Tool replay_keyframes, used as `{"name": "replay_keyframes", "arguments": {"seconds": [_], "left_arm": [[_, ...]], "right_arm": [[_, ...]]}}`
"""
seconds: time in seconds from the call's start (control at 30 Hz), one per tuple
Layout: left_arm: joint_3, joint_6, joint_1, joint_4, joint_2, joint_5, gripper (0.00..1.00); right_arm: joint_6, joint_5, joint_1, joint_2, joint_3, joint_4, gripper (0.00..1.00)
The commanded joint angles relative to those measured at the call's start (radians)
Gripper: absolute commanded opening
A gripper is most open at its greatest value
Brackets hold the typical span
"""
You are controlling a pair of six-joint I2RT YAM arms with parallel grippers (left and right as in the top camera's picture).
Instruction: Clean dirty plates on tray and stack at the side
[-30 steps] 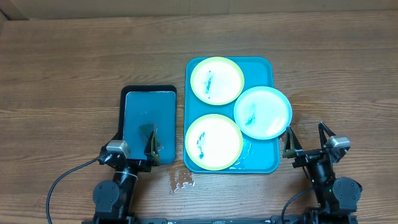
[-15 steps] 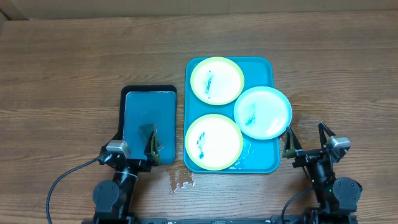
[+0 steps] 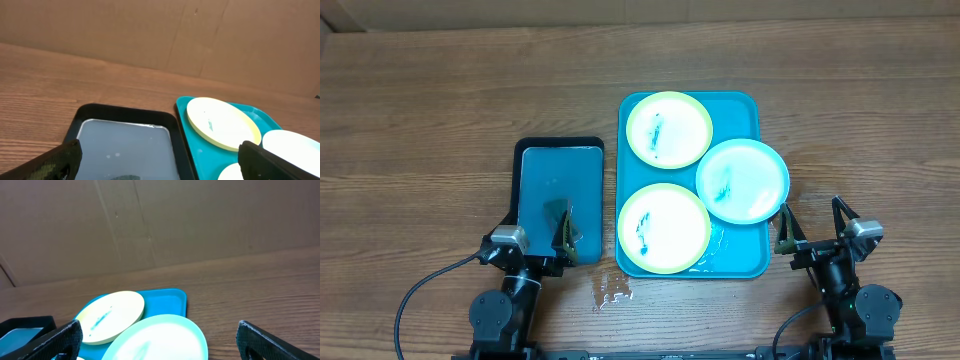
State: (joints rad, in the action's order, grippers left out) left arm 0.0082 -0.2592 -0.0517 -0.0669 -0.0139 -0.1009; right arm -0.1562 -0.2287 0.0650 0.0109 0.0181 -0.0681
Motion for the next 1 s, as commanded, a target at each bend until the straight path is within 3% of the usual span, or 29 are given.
{"name": "replay_keyframes", "arguments": {"seconds": [0.0, 0.77, 0.97], "left_arm": [[-0.003, -0.007, 0.004, -0.003, 0.009, 0.007, 1.0], [-0.003, -0.007, 0.004, -0.003, 0.009, 0.007, 1.0], [-0.003, -0.036, 0.004, -0.002, 0.009, -0.017, 1.0]], "right_arm": [[0.004, 0.008, 0.002, -0.008, -0.01, 0.007, 1.0], [0.003, 0.006, 0.002, -0.008, -0.01, 0.03, 1.0], [-0.051, -0.091, 0.002, -0.008, -0.01, 0.014, 1.0]]}}
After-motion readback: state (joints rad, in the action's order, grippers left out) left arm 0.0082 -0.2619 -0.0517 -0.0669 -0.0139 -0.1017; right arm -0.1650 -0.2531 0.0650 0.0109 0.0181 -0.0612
